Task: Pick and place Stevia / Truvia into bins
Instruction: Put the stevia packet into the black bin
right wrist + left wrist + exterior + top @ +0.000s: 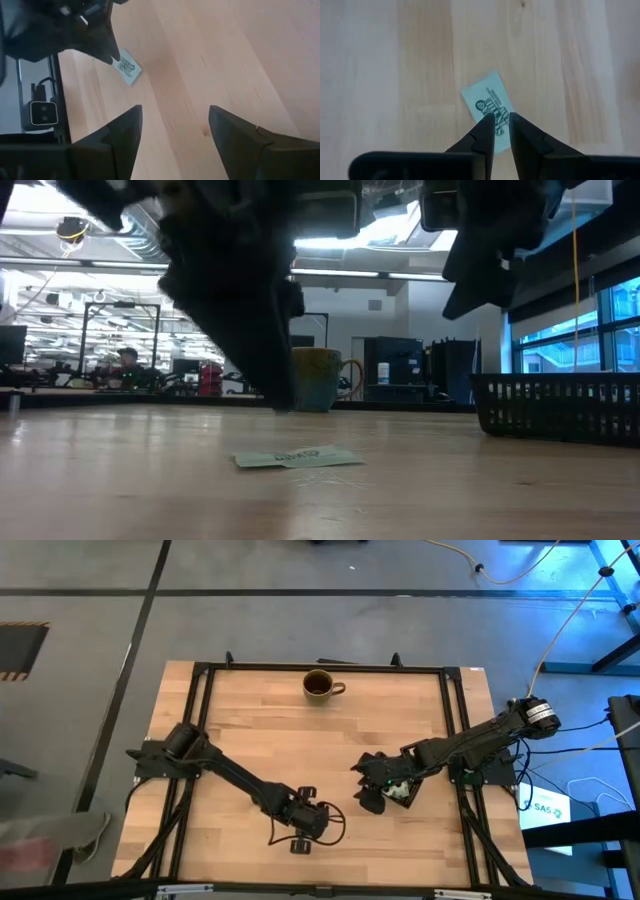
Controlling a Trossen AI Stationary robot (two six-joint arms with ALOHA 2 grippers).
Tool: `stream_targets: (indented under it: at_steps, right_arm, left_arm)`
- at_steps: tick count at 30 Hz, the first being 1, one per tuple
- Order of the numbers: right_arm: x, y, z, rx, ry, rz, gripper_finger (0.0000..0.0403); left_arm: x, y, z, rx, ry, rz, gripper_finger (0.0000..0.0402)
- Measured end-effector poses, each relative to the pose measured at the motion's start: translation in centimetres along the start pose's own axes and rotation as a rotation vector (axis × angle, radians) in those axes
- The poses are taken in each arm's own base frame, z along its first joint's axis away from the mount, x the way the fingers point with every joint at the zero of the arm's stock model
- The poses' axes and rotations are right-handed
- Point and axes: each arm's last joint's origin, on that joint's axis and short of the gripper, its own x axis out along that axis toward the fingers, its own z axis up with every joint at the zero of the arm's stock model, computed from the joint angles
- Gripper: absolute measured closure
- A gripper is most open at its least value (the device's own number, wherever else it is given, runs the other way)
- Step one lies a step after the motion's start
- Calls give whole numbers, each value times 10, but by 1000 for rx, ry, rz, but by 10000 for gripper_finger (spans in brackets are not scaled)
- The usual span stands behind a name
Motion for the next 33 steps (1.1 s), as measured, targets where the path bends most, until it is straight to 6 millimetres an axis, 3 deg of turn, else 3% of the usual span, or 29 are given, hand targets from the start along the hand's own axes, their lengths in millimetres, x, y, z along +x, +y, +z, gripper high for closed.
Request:
stream_targets:
  at_steps: [13, 20, 28, 33]
  right_arm:
    - [0, -3, -3, -5, 25, -32, 171]
    - [0, -3, -3, -5, 24, -33, 171]
    - [0, -3, -3, -5, 24, -34, 171]
    - [0, -3, -3, -4, 23, -35, 171]
  left_arm:
    - [29, -7, -14, 15, 78, 5, 359]
    - [30, -7, -17, 17, 96, 39, 397]
    - [27, -6, -16, 40, 88, 40, 399]
    - [15, -3, -14, 44, 86, 44, 400]
